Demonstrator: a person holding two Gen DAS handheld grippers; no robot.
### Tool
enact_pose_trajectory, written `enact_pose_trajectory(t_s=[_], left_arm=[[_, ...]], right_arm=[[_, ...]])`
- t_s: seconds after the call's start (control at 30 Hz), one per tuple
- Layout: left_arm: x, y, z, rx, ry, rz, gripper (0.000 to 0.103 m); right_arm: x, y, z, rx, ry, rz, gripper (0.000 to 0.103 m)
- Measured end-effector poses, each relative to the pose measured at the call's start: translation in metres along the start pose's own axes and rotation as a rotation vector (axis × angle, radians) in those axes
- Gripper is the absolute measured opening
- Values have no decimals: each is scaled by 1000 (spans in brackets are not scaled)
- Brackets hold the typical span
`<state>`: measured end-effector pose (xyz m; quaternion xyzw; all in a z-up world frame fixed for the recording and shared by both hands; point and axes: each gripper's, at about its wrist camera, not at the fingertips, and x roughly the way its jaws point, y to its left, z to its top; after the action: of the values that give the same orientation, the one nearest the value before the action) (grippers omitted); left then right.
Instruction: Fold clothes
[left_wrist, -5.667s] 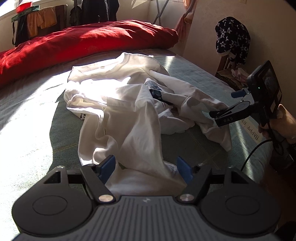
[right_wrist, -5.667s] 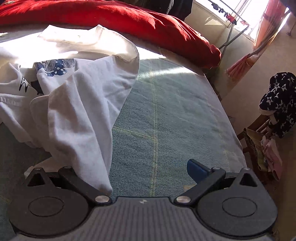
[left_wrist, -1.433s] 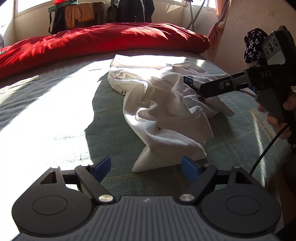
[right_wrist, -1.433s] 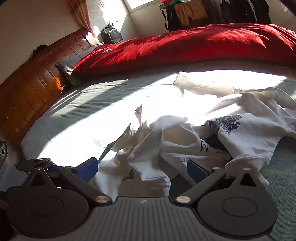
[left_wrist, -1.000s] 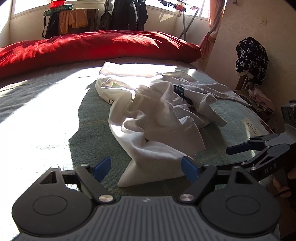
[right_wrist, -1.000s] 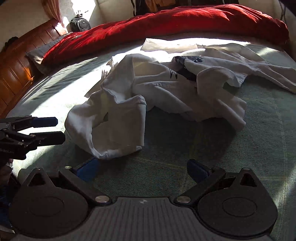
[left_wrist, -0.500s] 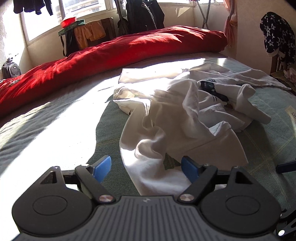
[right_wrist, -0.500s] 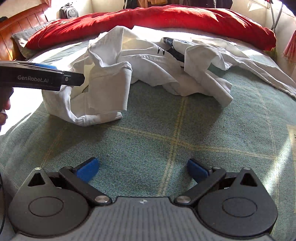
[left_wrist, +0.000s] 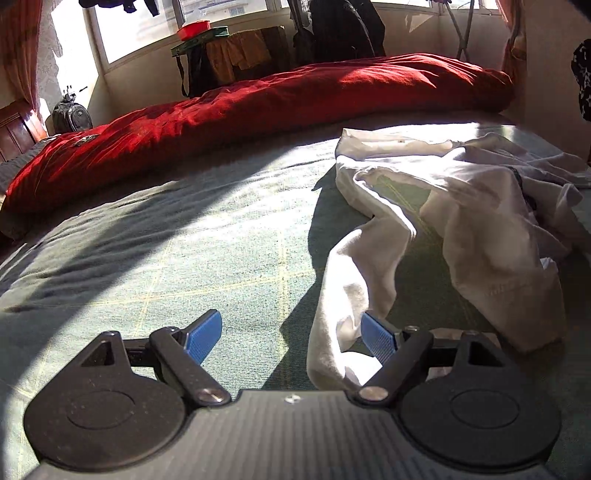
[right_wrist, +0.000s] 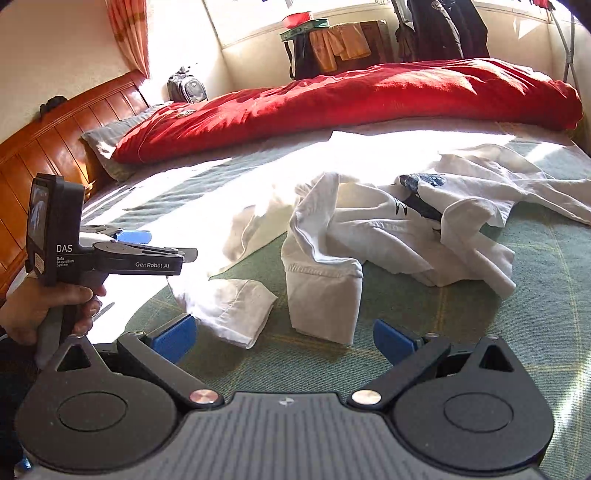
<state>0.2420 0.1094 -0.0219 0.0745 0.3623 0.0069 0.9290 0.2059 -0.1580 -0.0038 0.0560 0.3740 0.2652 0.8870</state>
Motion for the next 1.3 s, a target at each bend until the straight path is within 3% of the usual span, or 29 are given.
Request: enact_pose_trajectory(t_s=[0.1,0.27,0.43,0.67,0.73,0.77,0.9,1.07,1.3], left_arm=[[2,-20,5,66,-25,-17,82],[36,-57,14,215,-26,35,83],[83,-69,7,349,5,228,83],[81,-10,16,324,-20,469,83],[76,11,26,263,-37,520,83],[72,20,28,217,-44,529,83],[77,38,19,132,46,419,83],[82,63,11,64,63,452,83],[78,115,51,-42,-1,540,80]], right_arm=[[1,7,1,-6,0,4,103],[-2,11,-4,8,5,13,103],[-4,9,-7,-10,15,-3,103],[0,-4,-8,3,15,-31,103],[4,-7,-8,20,20,-26,103],[6,-8,-8,27,22,-24,103],[11,-10,-9,39,33,-10,103],[12,-10,-10,37,42,-20,103],[10,-16,-10,51,42,-42,103]])
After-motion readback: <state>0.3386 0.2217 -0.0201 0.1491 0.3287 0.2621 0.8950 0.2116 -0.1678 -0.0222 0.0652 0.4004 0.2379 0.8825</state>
